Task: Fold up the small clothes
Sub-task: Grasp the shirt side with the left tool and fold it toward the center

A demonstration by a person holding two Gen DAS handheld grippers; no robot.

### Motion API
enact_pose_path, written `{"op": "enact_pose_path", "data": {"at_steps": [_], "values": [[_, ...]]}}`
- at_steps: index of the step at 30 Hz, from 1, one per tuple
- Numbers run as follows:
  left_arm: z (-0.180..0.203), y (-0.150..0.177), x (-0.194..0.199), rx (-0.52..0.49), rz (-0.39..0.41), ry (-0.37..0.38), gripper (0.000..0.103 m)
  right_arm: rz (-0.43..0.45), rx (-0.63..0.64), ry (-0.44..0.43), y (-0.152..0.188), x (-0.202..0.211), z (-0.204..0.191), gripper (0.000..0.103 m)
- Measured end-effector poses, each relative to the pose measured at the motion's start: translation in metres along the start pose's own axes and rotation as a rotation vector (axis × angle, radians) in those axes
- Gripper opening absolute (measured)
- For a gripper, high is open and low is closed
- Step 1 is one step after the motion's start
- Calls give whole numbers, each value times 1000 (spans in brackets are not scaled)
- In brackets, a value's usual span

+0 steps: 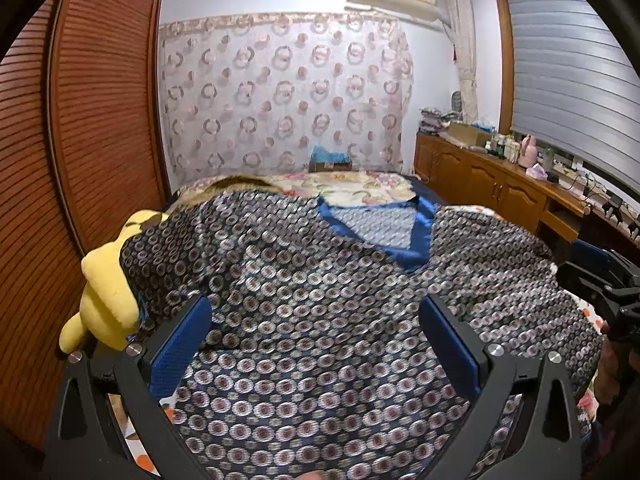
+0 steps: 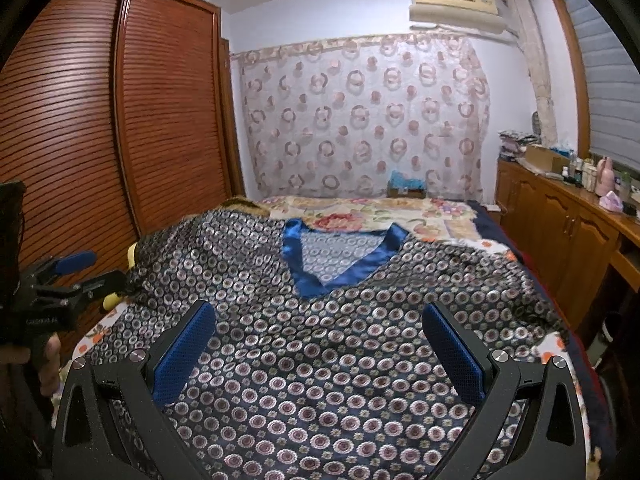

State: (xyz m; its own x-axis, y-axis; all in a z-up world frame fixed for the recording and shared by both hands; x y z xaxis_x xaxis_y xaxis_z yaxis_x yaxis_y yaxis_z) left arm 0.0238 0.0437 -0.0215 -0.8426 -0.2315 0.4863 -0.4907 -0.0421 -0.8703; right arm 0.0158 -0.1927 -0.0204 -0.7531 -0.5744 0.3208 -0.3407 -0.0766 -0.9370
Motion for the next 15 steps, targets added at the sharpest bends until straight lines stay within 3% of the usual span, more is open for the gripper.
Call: {"op": "enact_pose_path", "data": {"at_steps": [15], "values": [[-74,5,-46,12,-97,-31,103,-150,27,-93,10,-54,1,99]]}}
Point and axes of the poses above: each gripper's, at about its wrist camera, not at the fingertips, and x roughly against the way its jaws point, z to its right, y to its underside, the point moved 2 cm from there along -x, roughly the way its jaws point, and after that the axes turned 12 degrees about -y, right-handed, at the moved point
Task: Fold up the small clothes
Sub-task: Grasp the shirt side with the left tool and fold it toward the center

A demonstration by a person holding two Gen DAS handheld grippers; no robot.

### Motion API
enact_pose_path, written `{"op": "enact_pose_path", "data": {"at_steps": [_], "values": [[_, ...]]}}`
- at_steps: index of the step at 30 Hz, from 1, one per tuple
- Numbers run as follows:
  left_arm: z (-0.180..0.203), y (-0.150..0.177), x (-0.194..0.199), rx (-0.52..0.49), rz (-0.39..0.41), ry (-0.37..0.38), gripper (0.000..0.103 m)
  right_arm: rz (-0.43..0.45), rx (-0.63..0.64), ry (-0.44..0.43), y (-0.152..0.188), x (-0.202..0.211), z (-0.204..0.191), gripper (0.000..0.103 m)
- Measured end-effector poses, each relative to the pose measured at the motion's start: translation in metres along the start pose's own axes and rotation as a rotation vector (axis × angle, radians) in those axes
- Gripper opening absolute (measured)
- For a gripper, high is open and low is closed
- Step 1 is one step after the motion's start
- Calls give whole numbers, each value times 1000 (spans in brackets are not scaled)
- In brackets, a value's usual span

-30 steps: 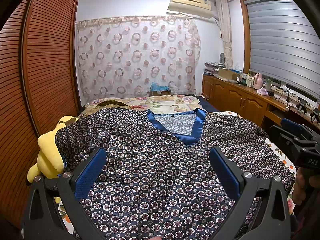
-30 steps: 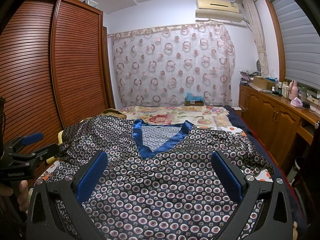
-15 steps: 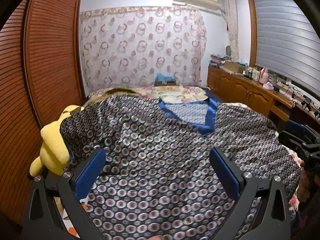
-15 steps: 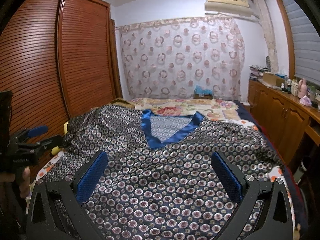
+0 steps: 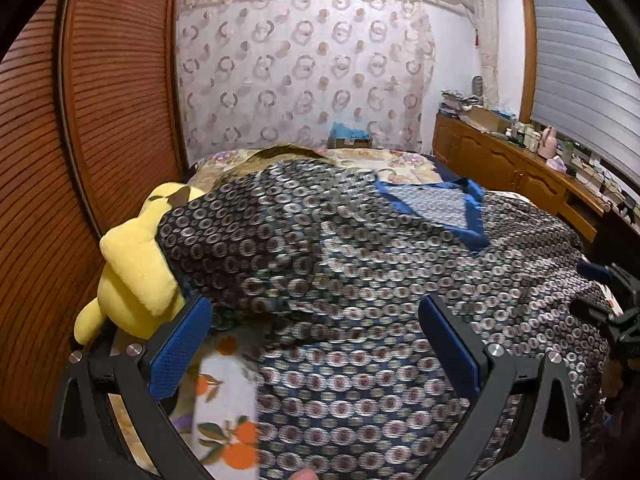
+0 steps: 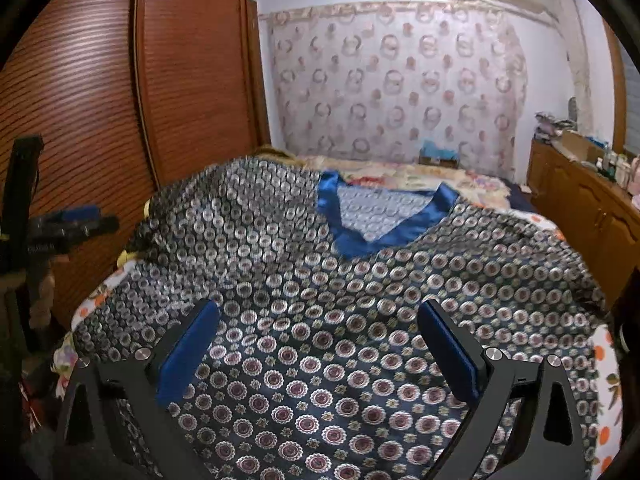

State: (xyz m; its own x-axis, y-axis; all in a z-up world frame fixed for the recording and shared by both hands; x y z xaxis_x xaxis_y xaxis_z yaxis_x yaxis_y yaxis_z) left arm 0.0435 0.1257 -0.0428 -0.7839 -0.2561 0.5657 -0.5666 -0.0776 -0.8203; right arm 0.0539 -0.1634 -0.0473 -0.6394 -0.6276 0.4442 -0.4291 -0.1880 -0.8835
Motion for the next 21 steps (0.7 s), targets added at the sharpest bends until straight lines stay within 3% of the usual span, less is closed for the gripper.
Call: {"op": "enact_pose_path", "data": {"at_steps": [8,14,21], "values": [[-51,-4,-40,67,-71,-37,102,-67,28,15,-1,-30,3,99],[-78,-4,-80,101,-135,-51,91,-82,25,11,-3,-49,4,99],[-82,16,-129,141,-303,-3,82,-61,30,13,2,-50,2,99]]}}
Point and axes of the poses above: each gripper's, at about its wrist camera, not at the fingertips, and x roughly against the way its jaws point, z to its right, y to its underside, the point moved 2 cm from there along -x, roughly the way its jaws point, and after that the axes turned 12 degrees about -y, right-handed, at the moved point
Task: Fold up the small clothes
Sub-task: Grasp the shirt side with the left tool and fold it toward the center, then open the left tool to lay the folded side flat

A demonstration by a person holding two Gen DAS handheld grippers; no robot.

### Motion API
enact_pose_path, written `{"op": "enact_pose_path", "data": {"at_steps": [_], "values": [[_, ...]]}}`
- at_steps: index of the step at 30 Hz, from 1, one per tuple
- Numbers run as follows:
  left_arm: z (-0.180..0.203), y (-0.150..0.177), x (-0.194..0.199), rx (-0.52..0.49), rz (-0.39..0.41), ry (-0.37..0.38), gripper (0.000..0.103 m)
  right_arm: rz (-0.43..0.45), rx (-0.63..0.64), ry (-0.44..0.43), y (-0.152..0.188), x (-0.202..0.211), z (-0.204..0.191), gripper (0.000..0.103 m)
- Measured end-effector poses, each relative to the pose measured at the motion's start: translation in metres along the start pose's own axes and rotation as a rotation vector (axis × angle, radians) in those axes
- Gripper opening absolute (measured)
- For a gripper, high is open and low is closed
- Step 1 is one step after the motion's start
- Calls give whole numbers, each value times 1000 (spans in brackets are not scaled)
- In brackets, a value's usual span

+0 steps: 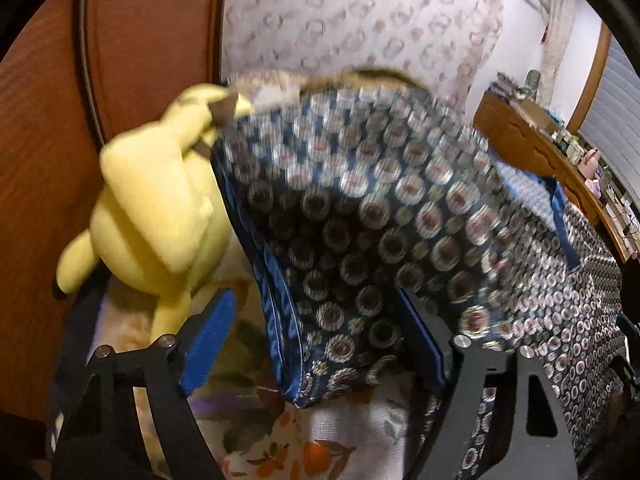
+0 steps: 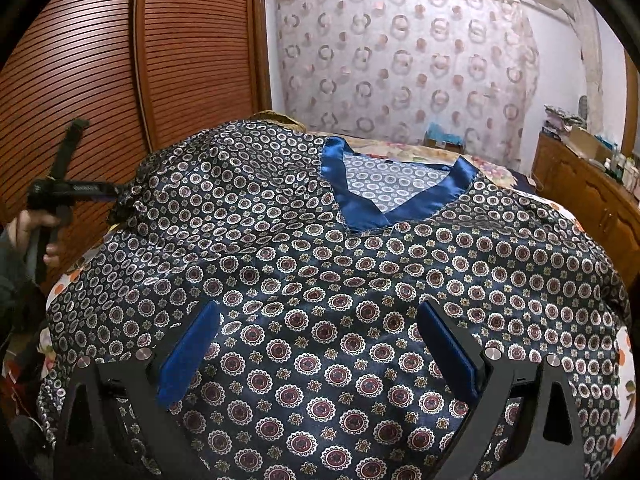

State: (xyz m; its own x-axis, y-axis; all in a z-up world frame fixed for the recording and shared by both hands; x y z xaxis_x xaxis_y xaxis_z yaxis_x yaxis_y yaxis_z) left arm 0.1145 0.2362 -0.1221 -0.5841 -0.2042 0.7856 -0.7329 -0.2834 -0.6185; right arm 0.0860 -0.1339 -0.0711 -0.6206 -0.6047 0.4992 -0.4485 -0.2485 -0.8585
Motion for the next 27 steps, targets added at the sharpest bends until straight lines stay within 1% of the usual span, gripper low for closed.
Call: {"op": "enact_pose_path", "data": {"at_steps": [3,6,8,9,10,11,12,13,14,15,16,18,21,22,26,27], "values": [[3,6,-7,-3,-36,-2,82,4,-9,-4,2,1,2,99],[8,12,-10,-5,-63,25,82,2,-11,-6,2,1,3,99],[10,14,-10,-4,-63,46,81,1,-9,-6,2,0,2,99],[7,15,-11,-3,-58,57,76,0,-9,-6,2,1,2,99],[6,16,-9,-2,-57,69,67,-1,-10,-7,2,1,2,99],[6,17,-7,-3,-56,86,62,0,-11,-8,3,1,2,99],[7,17,-6,-8,-50,90,52,-1,-11,-7,2,1,2,99],[7,15,-4,-13,-42,84,37,0,-11,-7,2,1,2,99],[8,14,0,-22,-31,67,29,-1,-11,-7,2,1,2,99],[9,14,4,-36,-15,33,13,-1,-11,-8,2,1,2,99],[11,14,9,-52,3,8,7,-1,-11,-8,2,1,3,99],[15,13,19,-71,20,32,4,-2,-10,-10,2,1,3,99],[23,8,44,-88,98,36,4,-2,-10,-9,2,1,2,99],[28,4,56,-90,125,49,4,-2,-9,-8,2,1,2,99],[54,-17,90,-124,207,104,3,-6,-4,-7,1,-1,0,99],[66,-30,95,-142,228,122,3,-5,-5,-6,2,-1,-1,99]]}}
Point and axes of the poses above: each gripper's, at about its wrist camera, not at the fingertips, and x roughly against the way its jaws point, z to its right, y to its underside, the point moved 2 cm from there along -x, roughly the way its jaws point, and after that the axes turned 12 degrees about -y, right-handed, at the moved point
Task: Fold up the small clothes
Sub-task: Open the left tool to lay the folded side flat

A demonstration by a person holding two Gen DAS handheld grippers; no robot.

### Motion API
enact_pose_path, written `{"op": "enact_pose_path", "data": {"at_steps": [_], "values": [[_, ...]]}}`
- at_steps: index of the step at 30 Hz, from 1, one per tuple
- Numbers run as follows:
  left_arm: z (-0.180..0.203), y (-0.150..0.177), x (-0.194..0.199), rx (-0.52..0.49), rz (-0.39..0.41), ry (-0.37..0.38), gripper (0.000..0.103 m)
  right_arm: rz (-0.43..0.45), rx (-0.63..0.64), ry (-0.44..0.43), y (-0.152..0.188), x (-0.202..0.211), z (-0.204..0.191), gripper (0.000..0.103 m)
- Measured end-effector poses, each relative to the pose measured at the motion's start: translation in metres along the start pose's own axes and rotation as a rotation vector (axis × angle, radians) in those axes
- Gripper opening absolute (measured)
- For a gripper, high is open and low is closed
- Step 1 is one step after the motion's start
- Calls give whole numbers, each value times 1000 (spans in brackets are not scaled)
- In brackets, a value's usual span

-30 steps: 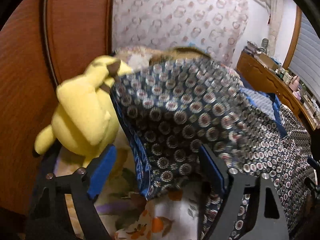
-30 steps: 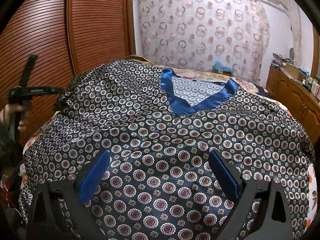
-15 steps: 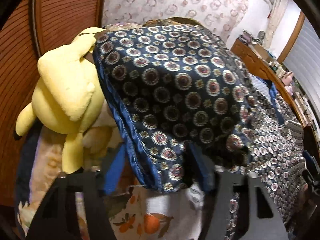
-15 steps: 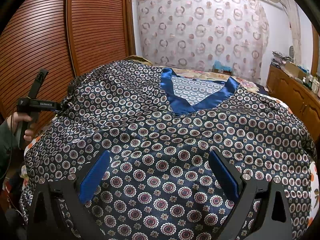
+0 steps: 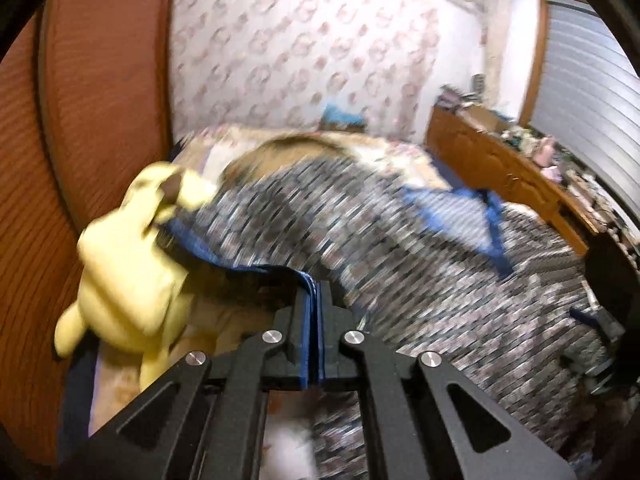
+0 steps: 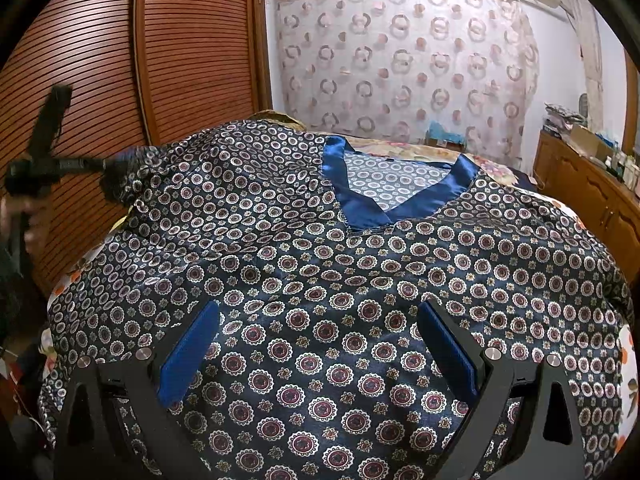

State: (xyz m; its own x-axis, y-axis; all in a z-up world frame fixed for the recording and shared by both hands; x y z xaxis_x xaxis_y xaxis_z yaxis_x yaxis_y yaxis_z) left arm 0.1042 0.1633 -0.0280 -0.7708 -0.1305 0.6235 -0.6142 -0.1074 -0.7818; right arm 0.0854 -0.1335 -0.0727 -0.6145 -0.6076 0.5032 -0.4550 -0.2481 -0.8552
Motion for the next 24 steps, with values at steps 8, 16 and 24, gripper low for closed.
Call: {"op": "enact_pose_path", "data": {"at_steps": [8,16,24], "values": [[81,-35,17,-115,62,143,3,1,-21,-11,0,0,6,99],[88,-16,38,-131,82,142,45,-8,-41,-37,-1,2,14,99],[53,0,58,-97,123,59,84,-38,-33,-79,-13,1,20,96]]}}
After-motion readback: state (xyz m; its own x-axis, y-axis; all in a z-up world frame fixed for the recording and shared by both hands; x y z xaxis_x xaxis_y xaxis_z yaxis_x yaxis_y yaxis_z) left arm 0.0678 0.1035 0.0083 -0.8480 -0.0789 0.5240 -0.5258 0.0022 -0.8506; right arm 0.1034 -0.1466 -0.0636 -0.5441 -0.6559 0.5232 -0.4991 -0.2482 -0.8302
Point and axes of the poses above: each gripper's, at about its wrist camera, not at the fingertips, and x roughly against the way its jaws point, z to its right, y to its underside, the point moved 2 cm from there along -x, roughly the way its jaws point, and after that the axes turned 12 degrees about -y, right-handed, at the moved point
